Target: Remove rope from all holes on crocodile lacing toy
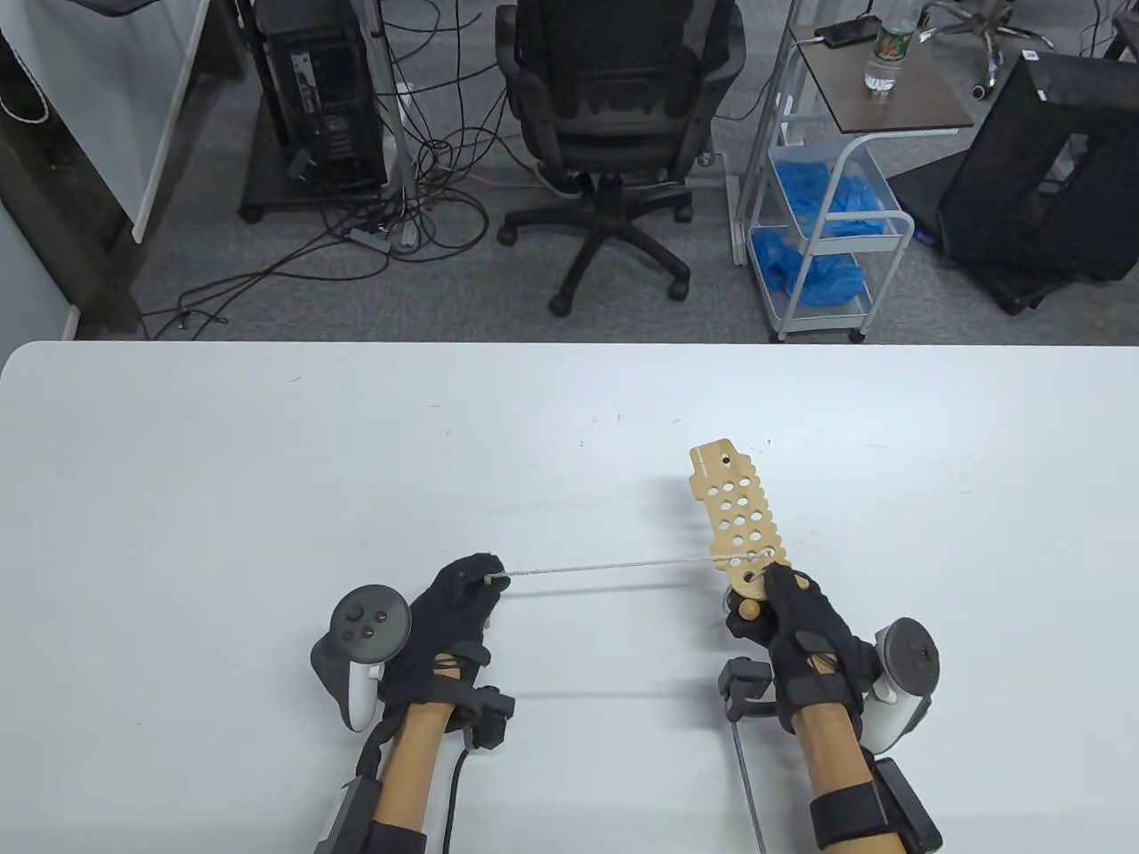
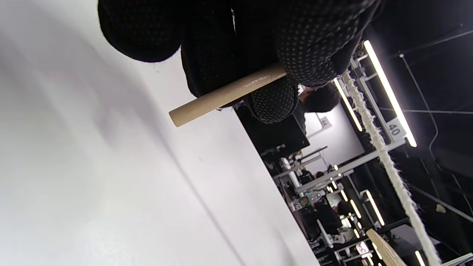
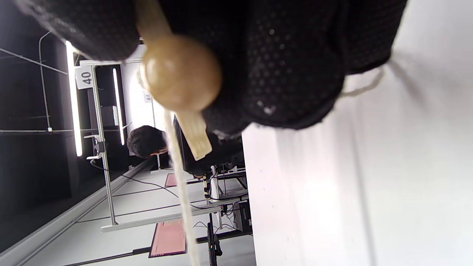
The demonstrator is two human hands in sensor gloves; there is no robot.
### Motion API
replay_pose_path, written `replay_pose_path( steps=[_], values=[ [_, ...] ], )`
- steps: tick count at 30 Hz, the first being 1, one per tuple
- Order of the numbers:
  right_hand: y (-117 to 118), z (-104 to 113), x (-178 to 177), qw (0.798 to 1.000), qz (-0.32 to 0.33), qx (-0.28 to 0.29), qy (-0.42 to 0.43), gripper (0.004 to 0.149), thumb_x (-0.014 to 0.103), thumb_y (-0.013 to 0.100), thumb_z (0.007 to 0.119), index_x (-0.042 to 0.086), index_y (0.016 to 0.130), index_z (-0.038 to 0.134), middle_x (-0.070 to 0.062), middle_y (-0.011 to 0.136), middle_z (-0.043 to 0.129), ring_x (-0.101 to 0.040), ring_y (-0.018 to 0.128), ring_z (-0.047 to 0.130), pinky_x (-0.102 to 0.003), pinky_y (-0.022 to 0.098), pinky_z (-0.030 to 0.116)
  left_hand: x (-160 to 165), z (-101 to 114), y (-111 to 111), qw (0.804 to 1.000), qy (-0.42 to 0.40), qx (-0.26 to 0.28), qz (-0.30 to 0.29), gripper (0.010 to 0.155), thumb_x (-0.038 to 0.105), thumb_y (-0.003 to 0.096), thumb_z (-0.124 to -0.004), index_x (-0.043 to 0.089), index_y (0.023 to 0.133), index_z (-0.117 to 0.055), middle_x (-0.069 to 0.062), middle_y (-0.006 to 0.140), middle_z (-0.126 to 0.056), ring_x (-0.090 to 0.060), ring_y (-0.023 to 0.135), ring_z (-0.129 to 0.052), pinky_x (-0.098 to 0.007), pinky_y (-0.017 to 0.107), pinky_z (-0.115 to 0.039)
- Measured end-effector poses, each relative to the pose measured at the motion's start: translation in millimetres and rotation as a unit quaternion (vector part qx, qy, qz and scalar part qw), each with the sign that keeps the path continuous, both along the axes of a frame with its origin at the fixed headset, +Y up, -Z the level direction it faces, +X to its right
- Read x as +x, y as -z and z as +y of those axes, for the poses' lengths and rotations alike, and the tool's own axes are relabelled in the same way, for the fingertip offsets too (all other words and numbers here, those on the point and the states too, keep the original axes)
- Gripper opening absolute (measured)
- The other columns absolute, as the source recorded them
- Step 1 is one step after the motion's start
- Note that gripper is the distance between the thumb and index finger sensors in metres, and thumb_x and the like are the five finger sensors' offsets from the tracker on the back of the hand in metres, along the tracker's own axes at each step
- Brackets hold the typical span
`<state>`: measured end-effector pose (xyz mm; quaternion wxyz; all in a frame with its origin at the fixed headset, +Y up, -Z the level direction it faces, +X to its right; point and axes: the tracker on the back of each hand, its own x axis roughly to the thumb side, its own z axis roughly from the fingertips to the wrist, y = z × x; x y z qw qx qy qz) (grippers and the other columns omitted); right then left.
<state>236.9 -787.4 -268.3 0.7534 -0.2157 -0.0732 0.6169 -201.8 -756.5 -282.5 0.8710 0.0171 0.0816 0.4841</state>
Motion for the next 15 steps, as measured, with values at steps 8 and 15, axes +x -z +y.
replay_pose_path(
  steps=[8,15],
  values=[
    [-1,-4,10,0.999,-0.020,-0.009,0.050,0.048,0.039,0.043,0.081,0.002,0.074,0.083,-0.021,0.056,0.099,-0.034,0.037,0.100,-0.061,0.047,0.076,-13,-2,0,0.999,-0.029,-0.004,0.025,0.045,0.037,0.0465,-0.085,0.042,0.092,-0.081,0.014,0.087,-0.101,-0.017,0.076,-0.096,-0.039,0.050,-0.084],
    [-3,-7,18,0.994,-0.035,-0.012,0.102,0.048,0.040,0.044,0.080,0.003,0.074,0.082,-0.021,0.057,0.098,-0.033,0.038,0.100,-0.061,0.048,0.075,-29,-10,0,0.996,-0.066,-0.017,0.057,0.046,0.037,0.0471,-0.084,0.042,0.092,-0.081,0.014,0.087,-0.101,-0.017,0.076,-0.096,-0.038,0.050,-0.084]
  ],
)
